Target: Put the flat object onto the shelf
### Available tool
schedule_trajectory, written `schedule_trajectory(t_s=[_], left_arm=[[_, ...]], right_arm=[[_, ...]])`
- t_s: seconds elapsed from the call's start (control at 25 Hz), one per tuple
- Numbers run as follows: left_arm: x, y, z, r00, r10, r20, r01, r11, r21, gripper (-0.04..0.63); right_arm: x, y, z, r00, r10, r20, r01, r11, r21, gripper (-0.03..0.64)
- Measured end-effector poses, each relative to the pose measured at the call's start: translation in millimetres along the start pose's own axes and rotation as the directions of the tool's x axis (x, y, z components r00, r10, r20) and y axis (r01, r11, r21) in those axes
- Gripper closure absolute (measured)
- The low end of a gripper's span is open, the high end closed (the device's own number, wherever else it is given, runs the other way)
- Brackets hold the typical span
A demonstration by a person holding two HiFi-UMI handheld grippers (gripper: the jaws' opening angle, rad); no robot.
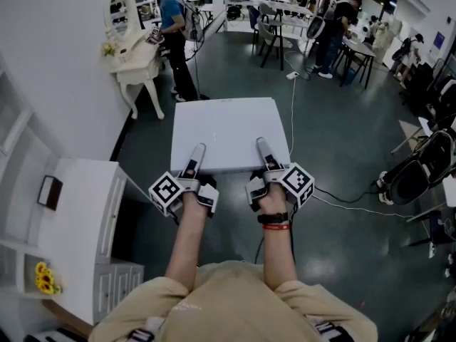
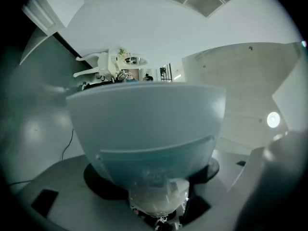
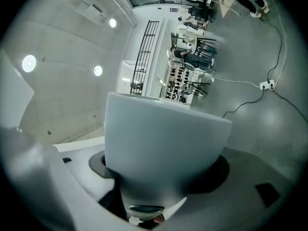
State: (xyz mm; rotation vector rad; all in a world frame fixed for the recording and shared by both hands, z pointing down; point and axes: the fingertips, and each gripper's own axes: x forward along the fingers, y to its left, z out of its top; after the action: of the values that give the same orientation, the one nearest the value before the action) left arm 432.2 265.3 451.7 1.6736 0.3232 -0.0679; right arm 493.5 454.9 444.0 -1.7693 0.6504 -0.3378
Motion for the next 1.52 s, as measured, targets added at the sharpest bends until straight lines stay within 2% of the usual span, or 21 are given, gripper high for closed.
schedule_trajectory(t_s=[0.24, 0.48, 0.68, 0.92, 1.24, 1.52], left_arm=[[-1.8, -0.5, 0.0, 1.0, 0.001, -0.006, -0.001, 1.0, -0.014, 0.254], [-1.5, 4.8, -21.9, 1.0, 0.014, 0.013, -0.014, 1.0, -0.018, 0.253], [-17.3, 7.0, -46.5, 0.997, 0.049, 0.065, -0.049, 0.999, -0.003, 0.255], [-46.3, 4.4, -19.7, 0.986, 0.059, 0.158, -0.06, 0.998, 0.006, 0.255], [-104.7, 2.5, 37.6, 0.946, 0.093, 0.312, -0.103, 0.995, 0.015, 0.253], [-175.9, 1.3, 110.7, 0.882, 0.107, 0.459, -0.132, 0.991, 0.022, 0.252]], right_arm=[[-2.6, 3.8, -0.5, 1.0, -0.018, 0.007, 0.018, 1.0, 0.001, 0.244], [-11.6, -8.3, 14.4, 1.0, -0.026, -0.015, 0.027, 1.0, 0.013, 0.241], [-25.0, -20.5, 22.5, 0.997, -0.023, -0.075, 0.026, 0.999, 0.035, 0.239], [-7.6, -12.9, -12.0, 0.988, -0.009, -0.154, 0.017, 0.999, 0.051, 0.239], [26.4, 0.3, -93.0, 0.947, 0.004, -0.321, 0.025, 0.996, 0.085, 0.239], [57.1, 19.4, -198.2, 0.886, 0.029, -0.464, 0.026, 0.994, 0.11, 0.239]])
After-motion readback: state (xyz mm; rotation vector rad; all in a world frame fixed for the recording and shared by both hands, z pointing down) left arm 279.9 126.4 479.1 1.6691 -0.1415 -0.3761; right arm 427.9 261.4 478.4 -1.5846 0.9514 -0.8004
